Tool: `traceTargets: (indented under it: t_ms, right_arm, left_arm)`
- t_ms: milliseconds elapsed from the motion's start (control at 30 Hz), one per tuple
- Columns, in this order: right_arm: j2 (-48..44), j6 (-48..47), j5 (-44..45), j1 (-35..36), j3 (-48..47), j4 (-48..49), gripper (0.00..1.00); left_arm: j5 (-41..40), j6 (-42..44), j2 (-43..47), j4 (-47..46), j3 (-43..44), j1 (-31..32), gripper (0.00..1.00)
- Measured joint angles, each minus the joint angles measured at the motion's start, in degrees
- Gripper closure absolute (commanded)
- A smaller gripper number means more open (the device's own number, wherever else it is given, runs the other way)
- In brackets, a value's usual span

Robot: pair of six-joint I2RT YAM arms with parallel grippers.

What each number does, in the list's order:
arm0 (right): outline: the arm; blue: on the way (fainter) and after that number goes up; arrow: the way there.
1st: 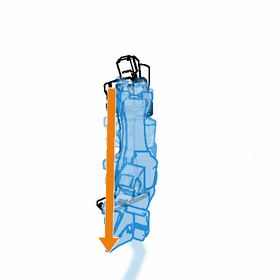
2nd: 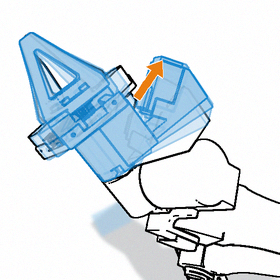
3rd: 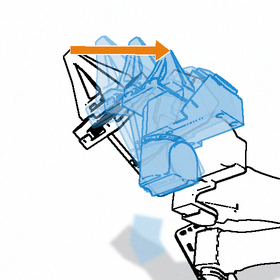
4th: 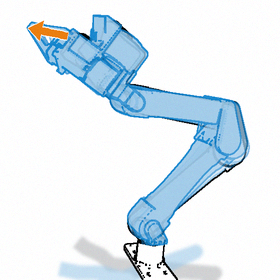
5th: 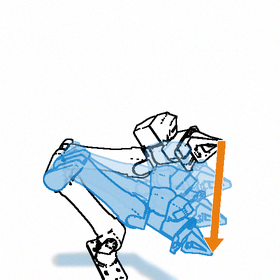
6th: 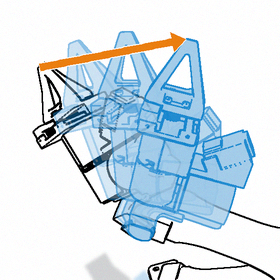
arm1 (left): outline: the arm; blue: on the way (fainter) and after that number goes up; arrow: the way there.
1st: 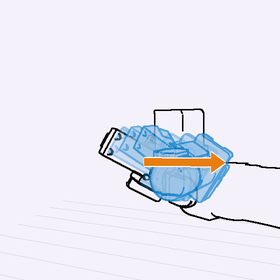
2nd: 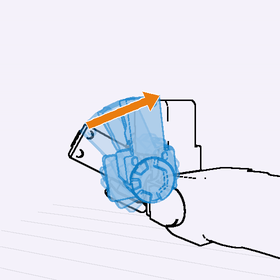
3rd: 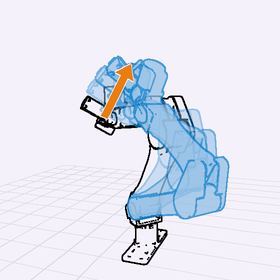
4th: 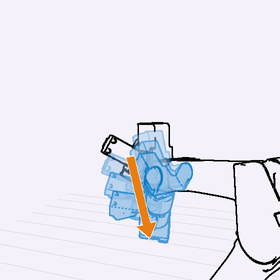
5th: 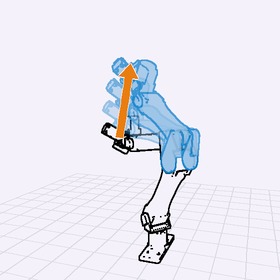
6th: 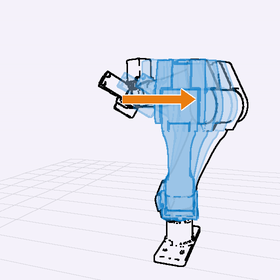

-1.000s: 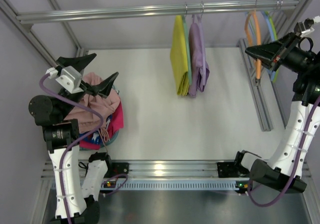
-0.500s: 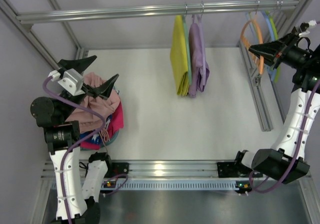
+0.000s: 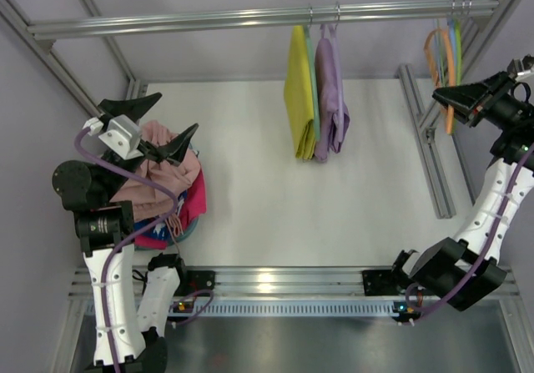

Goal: Remove the trousers from the hanger

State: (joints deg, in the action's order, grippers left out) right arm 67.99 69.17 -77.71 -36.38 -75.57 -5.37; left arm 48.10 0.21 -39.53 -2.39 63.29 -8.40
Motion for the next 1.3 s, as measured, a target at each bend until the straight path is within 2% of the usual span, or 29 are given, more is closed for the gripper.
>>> traceTargets:
  t_ms: [33, 67, 167, 233, 267, 333, 467, 667, 867, 967, 1033, 1133, 1300]
  right_arm:
    - [0.0, 0.2, -0.3, -0.8, 0.7, -0.1, 0.71]
    - [0.0, 0.2, -0.7, -1.5, 1.4, -0.4, 0.6]
    - [0.1, -0.2, -1.2, -2.9, 2.1, -1.8, 0.39]
    - [0.1, -1.0, -1.7, -3.1, 1.9, -3.0, 0.35]
    - [0.1, -1.6, -1.8, -3.2, 1.5, -3.9, 0.28]
    - [0.0, -3.3, -1.7, -3.9, 0.3, -6.9, 0.25]
    - [-1.0, -7.0, -1.6, -7.6, -2.3, -12.5, 0.01]
    - [-4.9, -11.6, -1.1, -15.7, -6.0, -18.3, 0.01]
    - [-5.9, -13.2, -2.2, -16.9, -9.1, -16.5, 0.01]
    - [-5.7, -17.8, -0.5, -12.9, -13.8, -18.9, 0.01]
    - [-4.2, -24.5, 6.6, -3.3, -19.9, -25.7, 0.0]
    - [-0.2, -31.6, 17.0, 16.1, -28.2, -29.2, 0.01]
    - [4.1, -40.4, 29.0, 30.4, -32.6, -35.8, 0.01]
  left_arm:
    - [0.0, 0.0, 0.0, 0.0, 0.0, 0.0, 0.02]
    - [0.0, 0.0, 0.0, 0.0, 0.0, 0.0, 0.02]
    - [0.0, 0.0, 0.0, 0.0, 0.0, 0.0, 0.02]
    - [0.0, 0.0, 0.0, 0.0, 0.0, 0.0, 0.02]
    - [0.0, 0.0, 0.0, 0.0, 0.0, 0.0, 0.02]
    - [0.0, 0.0, 0.0, 0.0, -0.1, 0.0, 0.02]
    - [0.0, 0.0, 0.0, 0.3, -0.3, 0.0, 0.02]
    - [-1.2, 0.2, -0.5, 4.9, 0.0, 0.0, 0.02]
    - [-5.2, -0.2, -7.6, 20.2, 8.7, 0.0, 0.02]
    - [-7.6, 0.1, -13.8, 31.3, 15.7, 0.0, 0.02]
    - [-9.2, 0.9, -16.9, 37.2, 18.0, 0.0, 0.02]
    - [-11.7, 1.7, -20.0, 43.5, 19.1, 0.0, 0.02]
    - [-15.2, 3.4, -19.4, 50.8, 19.1, 0.0, 0.02]
